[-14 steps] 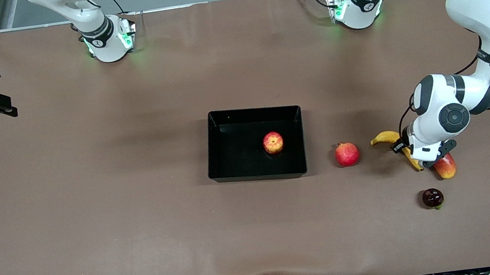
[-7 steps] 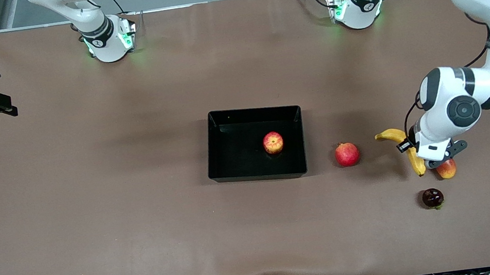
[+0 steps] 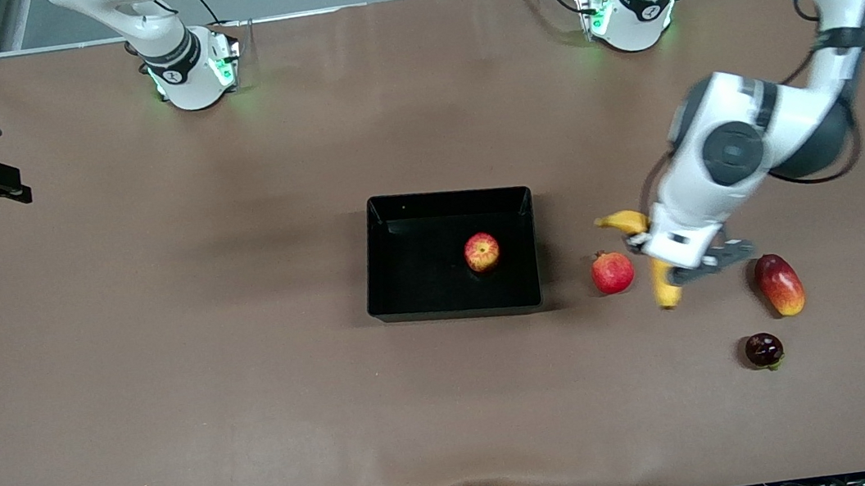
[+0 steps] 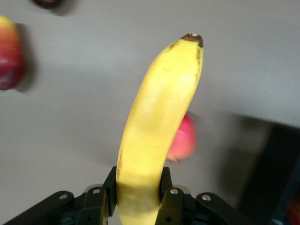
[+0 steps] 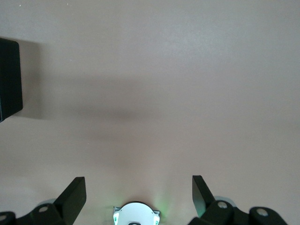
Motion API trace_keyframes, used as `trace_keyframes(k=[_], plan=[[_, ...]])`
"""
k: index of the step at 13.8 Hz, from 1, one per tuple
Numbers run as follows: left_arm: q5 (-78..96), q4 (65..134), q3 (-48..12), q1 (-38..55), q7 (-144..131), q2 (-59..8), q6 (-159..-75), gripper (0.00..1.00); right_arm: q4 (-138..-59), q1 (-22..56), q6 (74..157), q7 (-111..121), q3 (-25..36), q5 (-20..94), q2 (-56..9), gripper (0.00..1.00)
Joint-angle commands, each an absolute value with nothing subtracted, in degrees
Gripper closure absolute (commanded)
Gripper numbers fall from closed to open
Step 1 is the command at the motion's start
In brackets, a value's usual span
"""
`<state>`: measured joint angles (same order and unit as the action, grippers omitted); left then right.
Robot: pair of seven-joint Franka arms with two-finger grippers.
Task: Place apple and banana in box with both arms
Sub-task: 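Lift the banana and carry it over the black tray with the left gripper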
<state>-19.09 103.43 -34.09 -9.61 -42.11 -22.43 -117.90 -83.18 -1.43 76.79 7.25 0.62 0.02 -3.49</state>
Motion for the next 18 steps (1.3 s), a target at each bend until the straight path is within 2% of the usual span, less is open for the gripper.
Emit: trace_keyframes(k=[1,9,15,18], plan=[[-20.3,99.4,-34.2,-2.2,-42.9,-25.1,-116.5,1.0,-82.9,-2.3,76.3,7.3,0.1,0.0,-3.7,0.0],[-20.2,85.1,-33.5,14.5,-51.4,-36.8,-116.5,1.0,-82.7,-2.2,76.8,7.3,0.1,-0.4,-3.8,0.0],[-19.9,78.7,-21.1,31.1,-52.6,-42.6,-117.4,1.0,-83.9,-3.1,85.6,7.3,0.2,-0.4,-3.8,0.0],[-19.8,76.7,-18.6,33.7,-52.4,-44.7,-118.3,1.0,-83.9,-3.0,85.7,7.2,0.1,0.1,-3.8,0.0]])
